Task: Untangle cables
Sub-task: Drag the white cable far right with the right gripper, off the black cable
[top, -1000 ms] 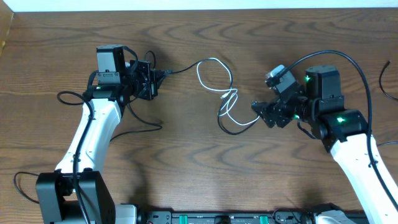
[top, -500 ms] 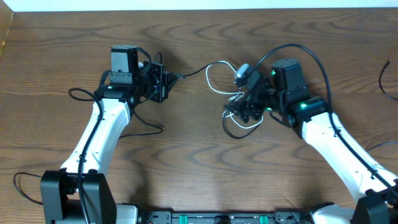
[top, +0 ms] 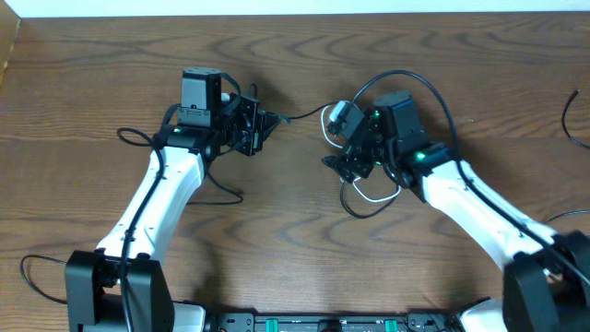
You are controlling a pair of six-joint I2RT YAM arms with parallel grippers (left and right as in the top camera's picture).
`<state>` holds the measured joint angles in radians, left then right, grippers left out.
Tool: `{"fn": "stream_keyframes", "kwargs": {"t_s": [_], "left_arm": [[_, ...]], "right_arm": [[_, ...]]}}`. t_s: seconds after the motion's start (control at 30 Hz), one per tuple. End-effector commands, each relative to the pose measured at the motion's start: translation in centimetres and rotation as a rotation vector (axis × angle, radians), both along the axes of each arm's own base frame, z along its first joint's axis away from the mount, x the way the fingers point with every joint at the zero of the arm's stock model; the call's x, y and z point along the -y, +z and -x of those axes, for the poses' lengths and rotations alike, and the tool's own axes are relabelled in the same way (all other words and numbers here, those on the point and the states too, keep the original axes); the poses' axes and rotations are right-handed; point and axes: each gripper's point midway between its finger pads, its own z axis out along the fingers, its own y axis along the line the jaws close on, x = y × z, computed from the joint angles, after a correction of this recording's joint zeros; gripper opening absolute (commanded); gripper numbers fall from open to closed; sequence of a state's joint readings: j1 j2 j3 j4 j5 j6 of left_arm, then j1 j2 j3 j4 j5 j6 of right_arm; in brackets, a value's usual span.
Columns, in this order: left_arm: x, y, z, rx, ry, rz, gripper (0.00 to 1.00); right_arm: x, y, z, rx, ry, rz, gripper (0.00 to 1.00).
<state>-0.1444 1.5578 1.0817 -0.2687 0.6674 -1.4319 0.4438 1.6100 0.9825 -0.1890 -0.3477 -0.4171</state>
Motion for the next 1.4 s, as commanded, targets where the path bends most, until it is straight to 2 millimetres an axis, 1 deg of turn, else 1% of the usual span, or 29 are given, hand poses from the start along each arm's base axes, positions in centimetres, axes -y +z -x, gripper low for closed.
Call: {"fn": "stream_keyframes", "kwargs": {"t_s": [0.0,0.07,0.17,0.2,0.23,0.3,0.37,0.4,0.5,0.57,0.67,0.8,0.87,0.9,0.93,0.97,1.0,1.07,1.13,1.17,1.23,1.27,1.37], "left_arm": [[0.9,0.8,0.2,0.014,-0.056,0.038,0.08],[1.0,0.9,0.2,0.013,-0.061,0.043,0.08],[1.1,0.9,0.3,0.013,-0.064,0.047,0.08],[1.1,1.0,0.3,0.012,-0.066,0.049,0.08],[1.1,0.9,0.3,0.012,-0.066,0.048,0.08],[1.1,0.9,0.3,0.013,-0.065,0.047,0.08],[0.7,0.7,0.0,0.016,-0.047,0.028,0.08],[0.1,0.4,-0.4,0.021,-0.015,-0.008,0.08],[-1.4,-0.4,-1.3,0.039,0.050,-0.095,0.08],[-3.0,-1.1,-1.9,0.051,0.114,-0.189,0.08],[-5.7,-2.4,-2.2,0.029,0.213,-0.320,0.08],[-9.4,-3.6,-1.9,-0.001,0.310,-0.500,0.08],[-11.6,-4.3,-1.1,-0.043,0.363,-0.587,0.08],[-12.3,-4.5,-0.9,-0.058,0.378,-0.612,0.08],[-13.4,-4.8,-0.4,-0.084,0.402,-0.650,0.08],[-14.2,-5.0,0.0,-0.103,0.417,-0.675,0.08],[-15.0,-5.2,0.4,-0.123,0.432,-0.699,0.08],[-16.8,-5.6,1.4,-0.169,0.465,-0.753,0.08],[-18.4,-5.9,2.5,-0.215,0.492,-0.806,0.08],[-19.2,-6.0,3.0,-0.237,0.504,-0.827,0.08],[-20.6,-6.2,3.9,-0.277,0.529,-0.866,0.08],[-21.3,-6.2,4.4,-0.294,0.542,-0.883,0.08],[-23.7,-6.2,5.8,-0.347,0.592,-0.952,0.08]], "right_arm": [[0.4,-2.0,-1.0,-0.003,-0.031,0.054,0.97],[0.5,-2.9,-1.3,-0.014,-0.042,0.067,0.91],[0.5,-3.6,-1.5,-0.033,-0.060,0.062,0.77],[0.5,-3.7,-1.4,-0.037,-0.060,0.064,0.67],[0.5,-3.8,-1.4,-0.040,-0.061,0.065,0.51],[0.6,-3.9,-1.3,-0.050,-0.067,0.063,0.28],[0.5,-3.8,-1.2,-0.071,-0.087,0.046,0.07],[0.2,-3.7,-0.7,-0.097,-0.082,0.023,0.01],[-0.4,-2.9,0.5,-0.135,-0.041,-0.019,0.01],[-0.6,-1.8,1.3,-0.150,-0.022,-0.042,0.01],[-0.2,0.2,2.1,-0.135,-0.024,-0.053,0.01],[0.8,4.5,2.8,-0.063,-0.033,-0.088,0.01],[1.5,7.4,3.3,-0.002,-0.043,-0.117,0.01],[2.0,8.7,3.5,0.029,-0.049,-0.131,0.01],[2.7,10.5,3.7,0.073,-0.064,-0.147,0.01],[3.2,11.4,3.8,0.098,-0.077,-0.154,0.01],[4.1,12.9,3.9,0.140,-0.098,-0.163,0.01],[5.8,15.1,4.0,0.210,-0.147,-0.172,0.01],[8.0,17.3,4.1,0.283,-0.219,-0.170,0.01],[9.0,18.0,4.2,0.309,-0.252,-0.168,0.01],[11.9,19.8,4.2,0.379,-0.353,-0.152,0.01],[12.9,20.3,4.2,0.399,-0.387,-0.145,0.01],[16.8,21.5,4.3,0.458,-0.529,-0.105,0.01]]}}
